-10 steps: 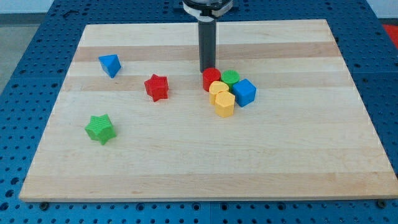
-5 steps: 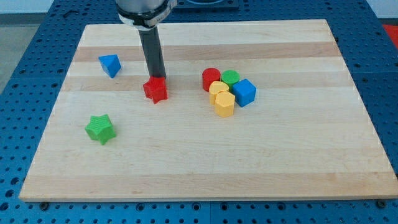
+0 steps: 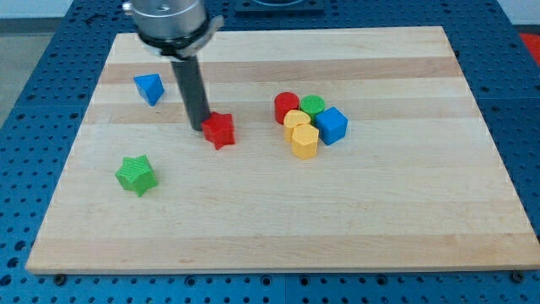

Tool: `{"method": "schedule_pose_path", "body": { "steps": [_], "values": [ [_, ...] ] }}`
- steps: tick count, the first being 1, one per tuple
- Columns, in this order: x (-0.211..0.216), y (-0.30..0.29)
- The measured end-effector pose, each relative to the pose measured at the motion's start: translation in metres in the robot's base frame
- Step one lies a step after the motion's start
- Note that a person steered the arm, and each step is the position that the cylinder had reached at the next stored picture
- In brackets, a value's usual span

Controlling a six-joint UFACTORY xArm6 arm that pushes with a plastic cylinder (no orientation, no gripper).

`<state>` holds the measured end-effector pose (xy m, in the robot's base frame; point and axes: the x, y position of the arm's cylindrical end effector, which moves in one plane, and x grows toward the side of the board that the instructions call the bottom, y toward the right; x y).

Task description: Slide the red star closer to the group of blocks

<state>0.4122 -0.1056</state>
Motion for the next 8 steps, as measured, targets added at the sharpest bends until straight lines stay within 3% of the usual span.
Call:
{"method": "schedule_pose_path", "body": {
  "steps": [1,4,8],
  "values": [
    [0.0,0.009],
    [0.063,-0.008],
    [0.039,0.036]
  ]
}}
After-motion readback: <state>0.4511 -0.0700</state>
